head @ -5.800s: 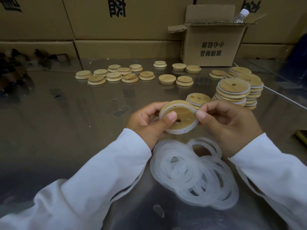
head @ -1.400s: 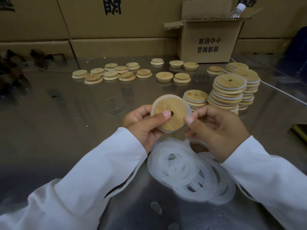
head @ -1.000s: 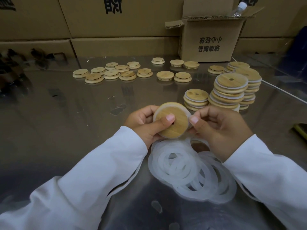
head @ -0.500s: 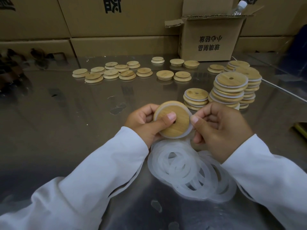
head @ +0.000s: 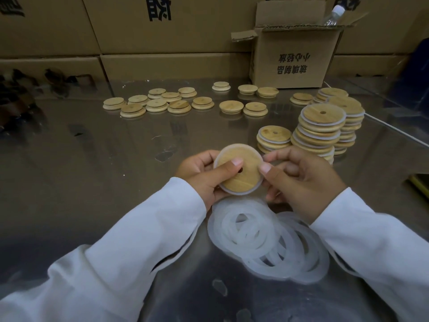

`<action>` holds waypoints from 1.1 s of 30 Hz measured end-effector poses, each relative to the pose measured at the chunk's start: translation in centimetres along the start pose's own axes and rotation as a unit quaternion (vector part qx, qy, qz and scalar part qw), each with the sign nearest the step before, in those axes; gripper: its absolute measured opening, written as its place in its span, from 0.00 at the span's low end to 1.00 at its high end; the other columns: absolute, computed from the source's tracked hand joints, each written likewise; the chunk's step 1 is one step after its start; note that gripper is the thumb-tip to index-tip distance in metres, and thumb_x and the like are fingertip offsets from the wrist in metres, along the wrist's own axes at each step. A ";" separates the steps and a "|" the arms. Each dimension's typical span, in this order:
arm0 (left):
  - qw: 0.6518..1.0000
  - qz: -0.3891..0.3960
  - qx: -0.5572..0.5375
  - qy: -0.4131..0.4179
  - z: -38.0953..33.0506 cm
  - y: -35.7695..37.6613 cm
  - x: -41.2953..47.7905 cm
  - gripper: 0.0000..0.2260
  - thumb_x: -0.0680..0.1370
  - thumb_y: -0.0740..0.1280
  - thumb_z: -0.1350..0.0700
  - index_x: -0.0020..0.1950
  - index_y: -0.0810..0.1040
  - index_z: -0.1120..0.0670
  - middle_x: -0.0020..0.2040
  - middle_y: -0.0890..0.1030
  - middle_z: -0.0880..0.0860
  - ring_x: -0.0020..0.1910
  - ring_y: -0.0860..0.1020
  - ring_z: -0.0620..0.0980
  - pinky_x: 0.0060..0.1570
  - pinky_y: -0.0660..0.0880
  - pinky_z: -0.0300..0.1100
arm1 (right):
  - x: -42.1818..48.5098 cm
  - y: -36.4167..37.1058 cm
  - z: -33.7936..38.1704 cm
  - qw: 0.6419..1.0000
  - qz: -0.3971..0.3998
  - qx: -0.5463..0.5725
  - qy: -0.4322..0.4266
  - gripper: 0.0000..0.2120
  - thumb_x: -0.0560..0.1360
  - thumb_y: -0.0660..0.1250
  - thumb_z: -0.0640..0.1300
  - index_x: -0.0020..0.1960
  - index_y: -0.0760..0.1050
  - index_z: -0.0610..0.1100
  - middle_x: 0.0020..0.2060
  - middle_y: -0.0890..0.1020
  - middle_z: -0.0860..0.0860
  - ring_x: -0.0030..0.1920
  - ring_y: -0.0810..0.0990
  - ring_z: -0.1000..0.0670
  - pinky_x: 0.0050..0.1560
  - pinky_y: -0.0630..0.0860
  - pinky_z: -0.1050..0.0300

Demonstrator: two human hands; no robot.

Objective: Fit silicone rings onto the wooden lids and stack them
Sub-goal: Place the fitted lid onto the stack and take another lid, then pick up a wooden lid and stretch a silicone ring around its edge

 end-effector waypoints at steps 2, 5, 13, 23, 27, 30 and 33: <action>1.000 0.019 0.023 0.006 -0.2 0.1 -0.1 0.11 0.64 0.68 0.59 0.43 0.77 0.62 0.34 0.82 0.55 0.33 0.81 0.49 0.36 0.81 0.42 | 0.1 0.0 -0.1 1.000 0.008 -0.005 0.001 0.02 0.72 0.67 0.40 0.43 0.75 0.45 0.26 0.79 0.50 0.24 0.77 0.54 0.28 0.77 0.62; 0.998 0.037 0.058 0.014 -0.8 0.0 0.1 0.05 0.72 0.65 0.60 0.43 0.78 0.61 0.37 0.82 0.56 0.36 0.81 0.49 0.39 0.80 0.41 | 0.3 -0.2 -0.3 1.000 -0.004 -0.008 0.005 0.03 0.72 0.67 0.39 0.42 0.75 0.46 0.25 0.79 0.51 0.24 0.77 0.55 0.29 0.76 0.62; 0.973 -0.033 0.204 0.100 -3.8 0.8 4.4 0.04 0.75 0.66 0.58 0.42 0.81 0.51 0.40 0.82 0.52 0.43 0.80 0.52 0.48 0.78 0.43 | 0.4 -0.1 -0.9 1.000 -0.002 -0.020 0.008 0.09 0.72 0.67 0.40 0.47 0.70 0.53 0.23 0.78 0.55 0.25 0.77 0.56 0.30 0.75 0.60; 0.939 -0.119 0.323 0.012 -2.4 4.7 12.7 0.13 0.73 0.70 0.50 0.51 0.81 0.57 0.46 0.82 0.56 0.48 0.80 0.57 0.56 0.76 0.48 | 0.3 0.1 -0.6 1.000 0.006 -0.029 -0.011 0.09 0.70 0.68 0.42 0.44 0.71 0.54 0.29 0.79 0.51 0.35 0.80 0.44 0.44 0.78 0.47; 0.899 -0.064 0.433 -0.021 -1.5 5.5 13.9 0.16 0.72 0.70 0.46 0.50 0.80 0.57 0.47 0.81 0.55 0.50 0.79 0.55 0.55 0.74 0.44 | 0.3 0.1 -0.8 0.999 0.006 -0.031 -0.006 0.09 0.69 0.68 0.42 0.43 0.72 0.55 0.30 0.80 0.50 0.34 0.79 0.45 0.43 0.78 0.46; 0.891 -0.041 0.452 -0.037 -1.5 5.4 15.0 0.13 0.71 0.71 0.46 0.45 0.79 0.54 0.45 0.81 0.54 0.49 0.79 0.53 0.53 0.74 0.44 | 0.3 0.2 -1.2 0.999 0.016 -0.037 0.004 0.09 0.69 0.68 0.42 0.43 0.72 0.55 0.30 0.80 0.50 0.34 0.79 0.45 0.42 0.78 0.46; 0.904 -0.079 0.421 -0.006 -2.6 4.5 17.2 0.09 0.73 0.69 0.48 0.44 0.77 0.52 0.48 0.80 0.54 0.50 0.78 0.53 0.55 0.73 0.45 | 0.5 0.2 -1.2 0.999 0.025 -0.039 -0.001 0.09 0.68 0.69 0.42 0.43 0.72 0.54 0.30 0.80 0.51 0.32 0.78 0.44 0.37 0.75 0.50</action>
Point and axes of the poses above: each hand's wrist, its own x-axis towards the middle knuckle, its own y-axis out of the palm, z = x × y, the point moved 5 cm from there along x, towards the middle knuckle
